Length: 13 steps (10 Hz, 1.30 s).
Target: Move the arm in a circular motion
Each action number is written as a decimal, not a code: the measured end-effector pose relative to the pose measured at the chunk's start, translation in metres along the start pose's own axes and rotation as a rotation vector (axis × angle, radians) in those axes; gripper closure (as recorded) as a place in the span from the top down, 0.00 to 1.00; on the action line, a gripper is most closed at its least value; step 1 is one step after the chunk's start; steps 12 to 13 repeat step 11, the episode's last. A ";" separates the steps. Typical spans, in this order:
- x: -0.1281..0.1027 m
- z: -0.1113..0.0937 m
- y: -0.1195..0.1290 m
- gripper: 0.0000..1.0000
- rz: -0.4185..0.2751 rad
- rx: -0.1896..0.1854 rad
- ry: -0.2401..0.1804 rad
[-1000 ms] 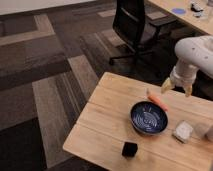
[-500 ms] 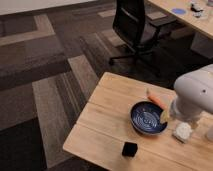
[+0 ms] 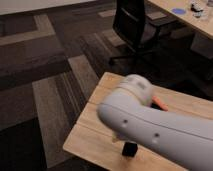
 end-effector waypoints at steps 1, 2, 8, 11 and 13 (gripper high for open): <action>-0.027 0.005 0.034 0.65 -0.118 -0.019 -0.007; -0.056 0.012 0.056 0.65 -0.213 -0.030 -0.013; -0.246 0.025 0.013 0.65 -0.365 -0.047 -0.036; -0.280 0.019 -0.031 0.65 -0.282 -0.038 -0.048; -0.280 0.019 -0.031 0.65 -0.282 -0.038 -0.048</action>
